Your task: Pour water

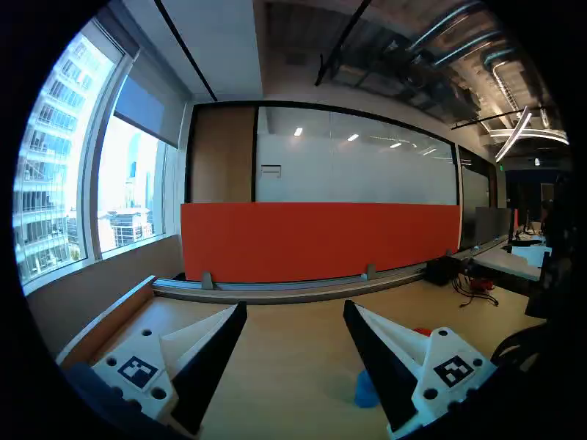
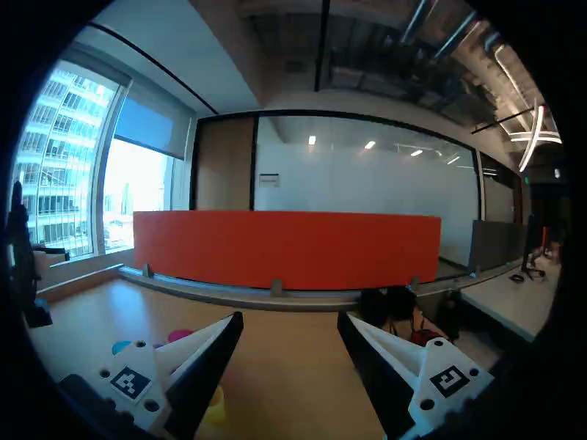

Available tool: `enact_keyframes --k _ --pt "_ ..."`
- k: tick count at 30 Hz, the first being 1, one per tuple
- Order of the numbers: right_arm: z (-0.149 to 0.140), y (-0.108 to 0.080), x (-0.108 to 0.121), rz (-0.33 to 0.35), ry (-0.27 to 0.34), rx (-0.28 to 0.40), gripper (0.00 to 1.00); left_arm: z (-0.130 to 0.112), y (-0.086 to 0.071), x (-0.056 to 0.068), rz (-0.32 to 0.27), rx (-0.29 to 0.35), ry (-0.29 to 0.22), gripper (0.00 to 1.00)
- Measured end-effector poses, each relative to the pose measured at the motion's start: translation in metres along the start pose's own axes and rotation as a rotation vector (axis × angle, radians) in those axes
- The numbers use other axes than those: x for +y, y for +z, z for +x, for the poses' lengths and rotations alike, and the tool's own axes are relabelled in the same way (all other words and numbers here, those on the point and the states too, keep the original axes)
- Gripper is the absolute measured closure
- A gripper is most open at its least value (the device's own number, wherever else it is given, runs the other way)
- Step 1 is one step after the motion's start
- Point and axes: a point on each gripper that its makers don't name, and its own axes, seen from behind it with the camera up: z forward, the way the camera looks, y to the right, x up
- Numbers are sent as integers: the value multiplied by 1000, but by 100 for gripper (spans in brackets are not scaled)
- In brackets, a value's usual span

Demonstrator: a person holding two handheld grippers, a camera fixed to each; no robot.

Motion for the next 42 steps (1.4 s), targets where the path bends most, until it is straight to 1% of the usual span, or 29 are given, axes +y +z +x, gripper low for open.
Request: enact_keyframes --k 4,10,14,17,23,28,35,38,42 --pt "18 1 0 7 3 7 0 19 2 1 -14 1 -5 2" --pt "37 2 -3 18 -1 14 0 42 5 3 -32 3 -11 2" --pt "38 2 -6 31 -3 16 1 49 5 6 -53 2 -8 2" --pt "36 1 -11 58 -2 9 0 52 5 13 -81 9 3 2" --pt "42 -3 -29 146 10 14 0 57 5 32 -163 17 14 2" --pt "48 -8 -49 234 14 19 0 62 5 47 -231 21 7 2" --pt "52 -19 -83 369 3 15 0 69 3 63 -317 27 4 2" --pt "53 -24 -98 426 1 15 0 68 -1 71 -359 28 3 2" --pt "51 -26 -110 467 -13 6 0 66 -2 79 -402 24 2 2"
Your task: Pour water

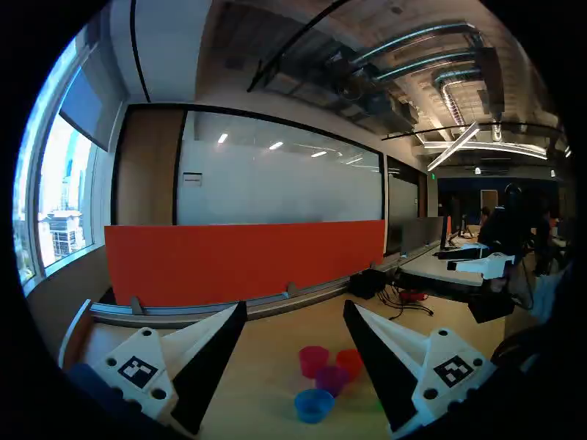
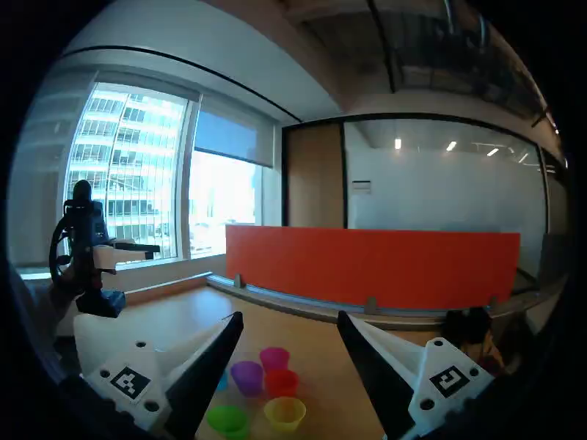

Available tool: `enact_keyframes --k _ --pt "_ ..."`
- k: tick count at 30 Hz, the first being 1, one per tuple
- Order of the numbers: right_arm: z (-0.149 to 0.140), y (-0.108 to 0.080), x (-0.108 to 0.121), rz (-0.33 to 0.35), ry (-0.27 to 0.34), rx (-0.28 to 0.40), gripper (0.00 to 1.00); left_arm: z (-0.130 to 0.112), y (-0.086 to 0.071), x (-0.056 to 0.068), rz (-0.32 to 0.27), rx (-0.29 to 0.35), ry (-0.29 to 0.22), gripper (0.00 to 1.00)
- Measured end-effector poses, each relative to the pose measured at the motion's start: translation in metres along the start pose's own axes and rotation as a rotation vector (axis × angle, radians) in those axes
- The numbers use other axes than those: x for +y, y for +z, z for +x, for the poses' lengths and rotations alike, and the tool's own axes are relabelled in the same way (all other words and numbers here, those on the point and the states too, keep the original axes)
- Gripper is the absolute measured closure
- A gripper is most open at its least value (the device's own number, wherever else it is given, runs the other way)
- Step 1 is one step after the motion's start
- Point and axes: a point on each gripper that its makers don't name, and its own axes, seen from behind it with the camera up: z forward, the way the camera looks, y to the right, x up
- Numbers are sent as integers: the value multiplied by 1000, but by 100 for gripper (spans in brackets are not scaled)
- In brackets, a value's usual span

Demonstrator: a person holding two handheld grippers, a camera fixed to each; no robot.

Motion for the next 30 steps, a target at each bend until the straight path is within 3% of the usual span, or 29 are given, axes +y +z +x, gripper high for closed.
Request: enact_keyframes --k 6,17,30 --pt "-5 4 -13 48 -20 -28 0 -9 2 1 -18 -28 26 2" --pt "-21 2 -36 160 -30 -96 0 -27 3 15 -78 -84 79 2" --pt "-47 -3 -48 225 -80 -153 0 -63 8 17 -111 -168 89 2"
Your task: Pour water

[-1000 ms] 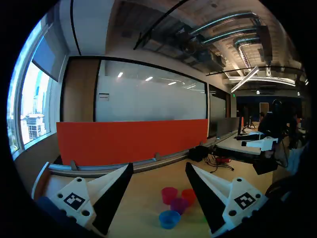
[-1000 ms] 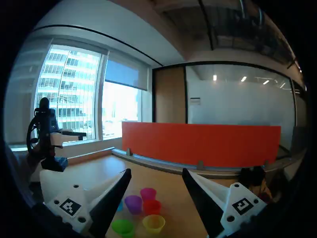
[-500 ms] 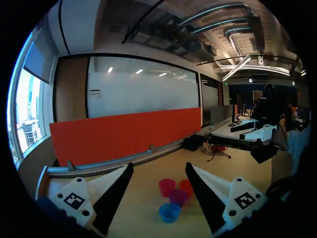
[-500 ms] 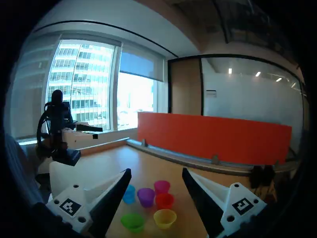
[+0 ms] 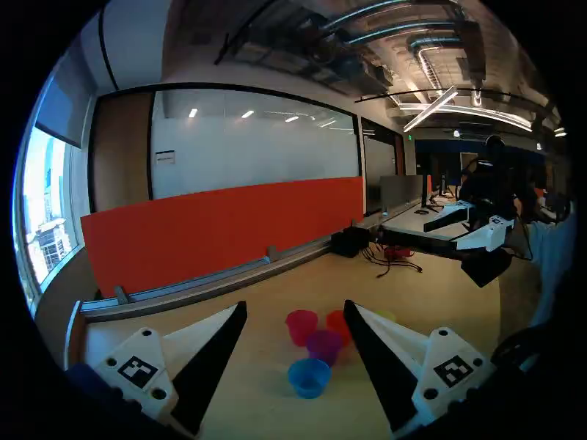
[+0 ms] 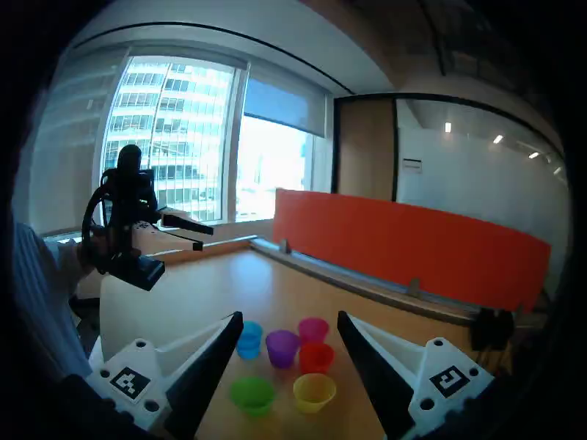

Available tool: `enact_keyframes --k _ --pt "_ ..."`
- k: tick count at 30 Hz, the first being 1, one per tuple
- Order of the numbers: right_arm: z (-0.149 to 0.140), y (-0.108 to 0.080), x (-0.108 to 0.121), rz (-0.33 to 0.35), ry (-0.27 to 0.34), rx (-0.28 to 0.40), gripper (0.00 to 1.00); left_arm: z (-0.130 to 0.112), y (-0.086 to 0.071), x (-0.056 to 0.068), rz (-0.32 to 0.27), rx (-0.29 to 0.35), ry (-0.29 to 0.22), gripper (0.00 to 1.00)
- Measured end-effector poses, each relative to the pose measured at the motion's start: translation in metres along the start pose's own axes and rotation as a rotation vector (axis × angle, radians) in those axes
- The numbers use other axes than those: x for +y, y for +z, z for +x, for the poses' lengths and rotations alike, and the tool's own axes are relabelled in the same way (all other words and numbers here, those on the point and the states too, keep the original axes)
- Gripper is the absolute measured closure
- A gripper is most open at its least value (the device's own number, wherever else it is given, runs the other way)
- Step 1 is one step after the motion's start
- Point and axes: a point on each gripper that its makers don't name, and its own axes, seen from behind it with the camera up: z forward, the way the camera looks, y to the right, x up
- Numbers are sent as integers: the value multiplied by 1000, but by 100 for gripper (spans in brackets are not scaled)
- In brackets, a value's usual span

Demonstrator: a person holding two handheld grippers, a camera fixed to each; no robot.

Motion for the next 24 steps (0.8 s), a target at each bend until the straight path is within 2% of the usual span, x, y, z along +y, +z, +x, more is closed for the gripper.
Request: enact_keyframes --k 12,24 --pt "-39 4 -12 54 0 -64 0 -39 12 4 -29 -56 -17 2" --pt "-74 7 -21 89 -33 -152 0 -81 20 8 -57 -132 -11 2"
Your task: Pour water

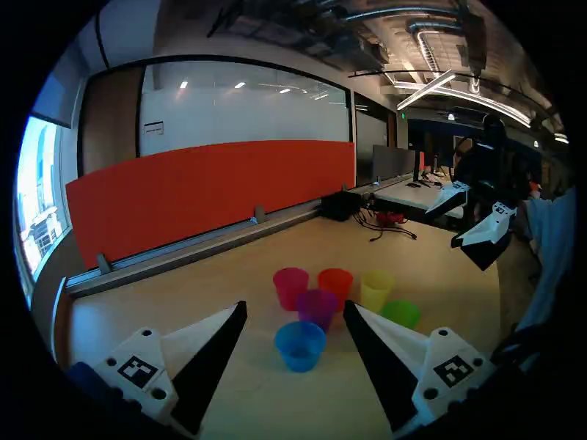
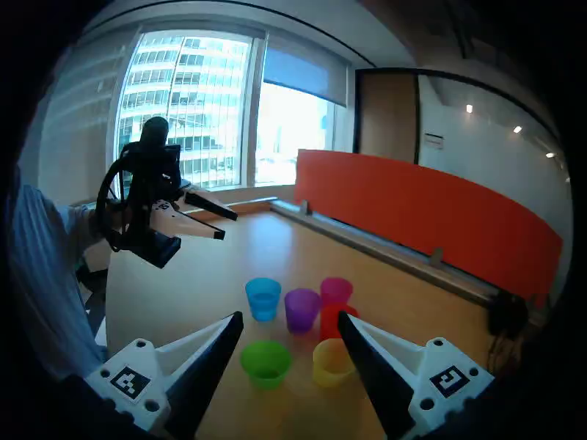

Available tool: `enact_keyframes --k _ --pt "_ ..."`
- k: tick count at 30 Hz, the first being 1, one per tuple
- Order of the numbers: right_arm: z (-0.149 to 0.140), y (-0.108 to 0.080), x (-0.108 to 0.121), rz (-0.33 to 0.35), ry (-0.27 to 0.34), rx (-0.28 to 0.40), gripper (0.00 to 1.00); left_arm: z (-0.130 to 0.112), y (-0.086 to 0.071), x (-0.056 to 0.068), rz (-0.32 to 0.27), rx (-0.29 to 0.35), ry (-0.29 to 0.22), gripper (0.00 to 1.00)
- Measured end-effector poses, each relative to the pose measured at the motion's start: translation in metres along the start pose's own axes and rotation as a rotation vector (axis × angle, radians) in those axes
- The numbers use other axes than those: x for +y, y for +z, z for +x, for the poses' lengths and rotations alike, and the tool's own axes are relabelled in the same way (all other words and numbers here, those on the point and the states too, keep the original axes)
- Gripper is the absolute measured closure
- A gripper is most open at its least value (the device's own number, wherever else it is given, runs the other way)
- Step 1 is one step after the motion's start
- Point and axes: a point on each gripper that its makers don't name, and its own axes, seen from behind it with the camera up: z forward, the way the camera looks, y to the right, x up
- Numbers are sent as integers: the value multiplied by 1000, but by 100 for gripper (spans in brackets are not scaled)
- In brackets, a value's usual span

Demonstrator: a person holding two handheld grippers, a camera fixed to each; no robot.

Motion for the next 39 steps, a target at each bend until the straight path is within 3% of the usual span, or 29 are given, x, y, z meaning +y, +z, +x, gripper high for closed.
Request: enact_keyframes --k 23,39 --pt "-59 23 -15 53 -23 -124 0 -84 32 14 -33 -175 45 2" --pt "-95 40 -22 65 -39 -196 0 -131 54 16 -78 -277 32 2"
